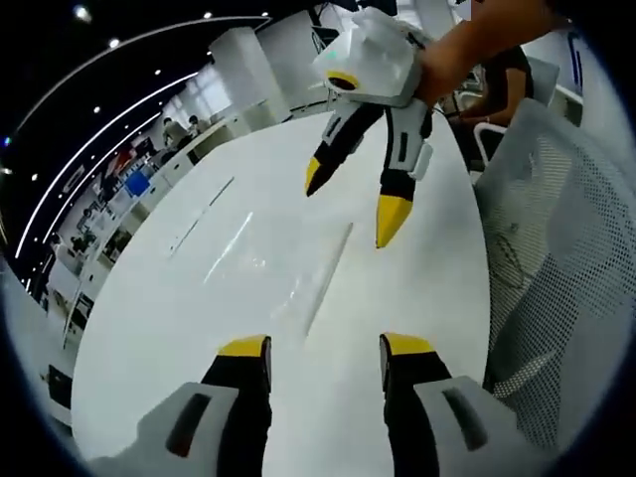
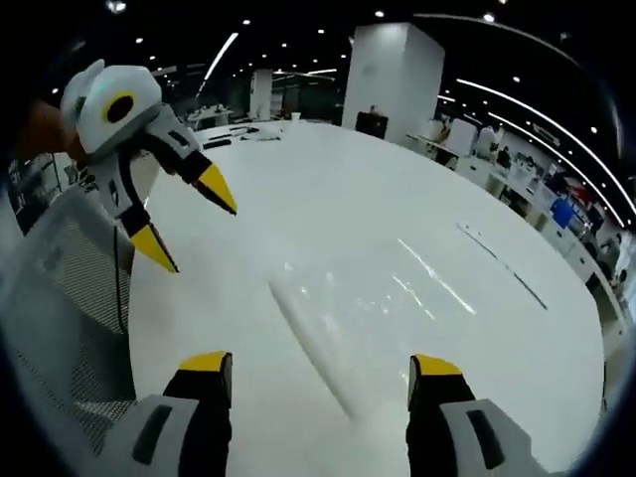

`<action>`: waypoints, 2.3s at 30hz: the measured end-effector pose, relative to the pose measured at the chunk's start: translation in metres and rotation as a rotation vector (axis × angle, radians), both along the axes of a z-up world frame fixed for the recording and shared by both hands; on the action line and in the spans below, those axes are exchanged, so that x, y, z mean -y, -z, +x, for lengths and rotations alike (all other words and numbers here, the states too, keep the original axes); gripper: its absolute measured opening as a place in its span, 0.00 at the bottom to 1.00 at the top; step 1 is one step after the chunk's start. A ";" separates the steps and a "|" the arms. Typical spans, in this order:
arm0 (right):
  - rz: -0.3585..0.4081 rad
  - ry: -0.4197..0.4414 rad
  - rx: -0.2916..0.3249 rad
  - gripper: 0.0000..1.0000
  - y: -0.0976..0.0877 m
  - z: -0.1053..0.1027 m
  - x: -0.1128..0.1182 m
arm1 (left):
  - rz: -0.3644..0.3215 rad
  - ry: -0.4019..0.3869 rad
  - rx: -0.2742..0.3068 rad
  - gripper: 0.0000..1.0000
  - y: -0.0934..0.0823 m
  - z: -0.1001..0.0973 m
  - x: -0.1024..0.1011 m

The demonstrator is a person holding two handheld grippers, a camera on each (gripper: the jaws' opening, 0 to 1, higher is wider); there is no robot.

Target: Open the resealable bag by pulling the two sides of the seal apart until the entire bag opening is separated and visibly accessible.

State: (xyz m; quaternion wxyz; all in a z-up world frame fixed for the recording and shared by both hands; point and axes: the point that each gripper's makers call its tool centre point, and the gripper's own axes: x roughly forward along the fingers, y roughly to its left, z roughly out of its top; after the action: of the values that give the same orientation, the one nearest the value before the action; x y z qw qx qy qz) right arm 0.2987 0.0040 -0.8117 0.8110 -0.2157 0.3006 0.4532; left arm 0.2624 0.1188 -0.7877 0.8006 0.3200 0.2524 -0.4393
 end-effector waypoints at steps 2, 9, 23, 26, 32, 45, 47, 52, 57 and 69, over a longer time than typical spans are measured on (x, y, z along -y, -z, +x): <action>0.011 0.018 0.004 0.78 -0.003 -0.003 0.004 | -0.006 -0.013 -0.010 0.51 0.001 -0.001 -0.001; 0.055 0.067 0.016 0.91 -0.011 -0.014 0.012 | -0.040 -0.057 -0.034 0.60 0.000 -0.007 -0.005; 0.152 0.157 0.027 1.00 -0.032 -0.038 0.014 | -0.146 -0.230 -0.111 0.94 0.000 -0.024 -0.023; 0.173 0.176 0.021 1.00 -0.037 -0.044 0.016 | -0.143 -0.220 -0.108 0.99 0.000 -0.032 -0.024; 0.199 0.204 0.034 1.00 -0.042 -0.059 0.017 | -0.181 -0.260 -0.098 0.99 -0.003 -0.037 -0.032; 0.238 0.285 0.010 1.00 -0.035 -0.074 0.024 | -0.204 -0.326 -0.102 0.99 0.005 -0.051 -0.041; 0.237 0.287 0.015 1.00 -0.032 -0.078 0.023 | -0.204 -0.329 -0.087 0.99 0.007 -0.052 -0.043; 0.238 0.291 0.024 1.00 -0.024 -0.082 0.020 | -0.210 -0.351 -0.090 0.99 0.014 -0.053 -0.047; 0.218 0.281 0.032 1.00 -0.020 -0.082 0.019 | -0.217 -0.373 -0.094 0.98 0.018 -0.056 -0.051; 0.216 0.315 0.051 0.98 -0.019 -0.079 0.024 | -0.184 -0.358 -0.071 0.97 0.027 -0.056 -0.050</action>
State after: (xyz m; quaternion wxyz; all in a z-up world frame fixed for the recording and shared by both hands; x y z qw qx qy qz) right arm 0.2197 -0.0198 -0.7924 0.8978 -0.0890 0.2595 0.3446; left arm 0.2069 0.1687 -0.8150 0.8824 0.1798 0.2920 -0.3221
